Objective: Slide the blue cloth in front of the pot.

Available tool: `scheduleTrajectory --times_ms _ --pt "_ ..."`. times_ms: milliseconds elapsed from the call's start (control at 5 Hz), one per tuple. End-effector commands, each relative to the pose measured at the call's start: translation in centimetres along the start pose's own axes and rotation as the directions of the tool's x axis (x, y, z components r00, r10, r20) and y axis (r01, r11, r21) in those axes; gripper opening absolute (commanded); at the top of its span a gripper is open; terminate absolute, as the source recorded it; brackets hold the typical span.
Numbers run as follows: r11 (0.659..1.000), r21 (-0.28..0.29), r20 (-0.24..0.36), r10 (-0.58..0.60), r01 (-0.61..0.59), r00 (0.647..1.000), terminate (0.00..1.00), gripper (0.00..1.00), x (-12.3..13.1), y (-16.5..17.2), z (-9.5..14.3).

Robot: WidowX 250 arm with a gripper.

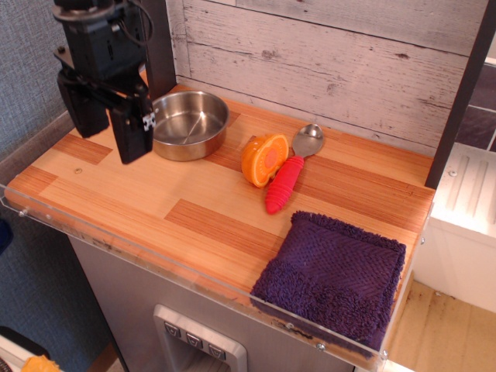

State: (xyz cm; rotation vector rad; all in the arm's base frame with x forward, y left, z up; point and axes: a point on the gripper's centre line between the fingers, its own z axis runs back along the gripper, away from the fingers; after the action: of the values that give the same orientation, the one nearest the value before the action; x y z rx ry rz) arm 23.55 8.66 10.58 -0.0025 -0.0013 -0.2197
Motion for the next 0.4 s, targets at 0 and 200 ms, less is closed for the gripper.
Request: scheduleTrajectory --times_ms 0,200 --pt "1.000 0.023 0.070 0.013 -0.015 0.997 0.00 1.00 3.5 -7.7 -0.9" --pt "1.000 0.004 0.092 0.011 -0.011 0.996 0.00 1.00 5.5 -12.4 -2.8"
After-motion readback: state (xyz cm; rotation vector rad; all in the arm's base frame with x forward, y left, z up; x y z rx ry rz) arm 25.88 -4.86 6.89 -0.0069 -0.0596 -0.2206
